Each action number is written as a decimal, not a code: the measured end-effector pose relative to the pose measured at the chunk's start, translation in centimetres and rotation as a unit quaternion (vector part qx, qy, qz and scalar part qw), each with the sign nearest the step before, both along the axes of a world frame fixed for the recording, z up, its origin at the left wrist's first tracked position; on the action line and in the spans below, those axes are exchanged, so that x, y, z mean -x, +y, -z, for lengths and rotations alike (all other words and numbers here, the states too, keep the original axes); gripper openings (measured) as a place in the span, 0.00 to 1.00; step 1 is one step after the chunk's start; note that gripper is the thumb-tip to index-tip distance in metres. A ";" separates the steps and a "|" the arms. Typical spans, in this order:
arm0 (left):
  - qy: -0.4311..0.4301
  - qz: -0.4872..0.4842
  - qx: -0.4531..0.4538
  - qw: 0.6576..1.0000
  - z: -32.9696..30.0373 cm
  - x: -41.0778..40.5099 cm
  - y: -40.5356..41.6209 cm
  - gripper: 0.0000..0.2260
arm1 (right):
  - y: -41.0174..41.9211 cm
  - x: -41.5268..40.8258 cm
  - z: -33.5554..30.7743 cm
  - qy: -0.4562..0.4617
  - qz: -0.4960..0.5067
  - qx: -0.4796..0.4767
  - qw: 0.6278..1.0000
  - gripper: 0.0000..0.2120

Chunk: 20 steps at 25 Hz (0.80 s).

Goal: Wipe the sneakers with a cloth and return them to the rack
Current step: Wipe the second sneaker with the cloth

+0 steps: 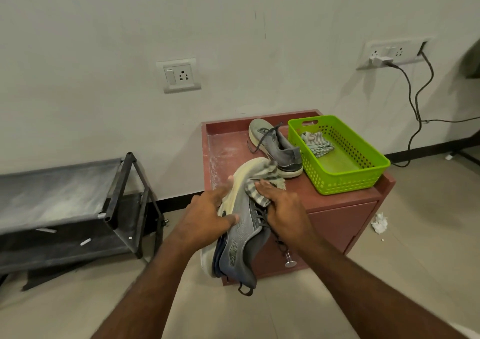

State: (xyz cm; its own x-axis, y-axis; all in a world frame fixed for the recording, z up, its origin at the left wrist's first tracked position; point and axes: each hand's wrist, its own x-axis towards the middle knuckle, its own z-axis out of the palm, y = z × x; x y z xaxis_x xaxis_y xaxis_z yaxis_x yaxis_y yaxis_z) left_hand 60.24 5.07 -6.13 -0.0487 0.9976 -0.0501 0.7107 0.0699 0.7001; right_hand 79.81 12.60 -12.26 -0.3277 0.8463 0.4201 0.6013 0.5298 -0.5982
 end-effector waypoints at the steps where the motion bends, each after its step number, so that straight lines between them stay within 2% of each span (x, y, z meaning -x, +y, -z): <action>1: 0.010 0.006 -0.002 1.000 0.0 0.0 0.0 0.41 | 0.3 -0.7 -0.2 -0.009 0.036 0.018 0.999 0.25; 3: 0.070 0.022 -0.023 0.997 0.3 -0.5 -0.1 0.40 | 0.9 -1.8 -1.2 -0.027 0.099 0.038 0.994 0.21; 5: 0.150 0.052 -0.064 0.985 0.3 -1.2 -0.5 0.38 | 1.0 -2.1 -2.6 -0.024 0.149 0.031 0.988 0.23; 6: 0.163 0.068 -0.077 0.981 0.4 -1.4 -0.6 0.39 | 0.7 -1.8 -3.3 -0.002 0.157 0.012 0.988 0.24; 9: 0.156 0.109 -0.094 0.977 1.0 -1.7 -0.6 0.40 | -0.9 -0.3 -4.9 0.055 0.075 -0.088 0.992 0.27; 12: 0.156 0.142 -0.125 0.969 2.2 -2.4 -0.5 0.38 | -0.7 0.9 -5.2 0.029 -0.003 -0.143 0.989 0.29; 14: 0.151 0.132 -0.131 0.971 2.9 -2.5 -0.5 0.36 | -0.2 1.1 -3.8 0.005 -0.034 -0.134 0.990 0.29; 16: 0.146 0.118 -0.136 0.973 3.2 -2.3 -0.5 0.34 | 0.8 0.4 -1.9 0.006 -0.015 -0.099 0.995 0.28; 20: 0.137 0.107 -0.143 0.974 3.5 -1.6 -0.6 0.33 | 2.6 -3.2 -2.2 0.046 0.150 0.049 0.986 0.19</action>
State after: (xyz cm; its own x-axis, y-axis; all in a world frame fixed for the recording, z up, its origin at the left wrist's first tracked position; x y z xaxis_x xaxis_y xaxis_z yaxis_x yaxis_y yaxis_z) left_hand 61.87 4.52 -9.59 0.1897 0.9577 0.2163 0.8503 -0.2704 0.4514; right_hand 82.97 15.16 -10.07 -0.0206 0.9376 0.3471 0.6631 0.2726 -0.6971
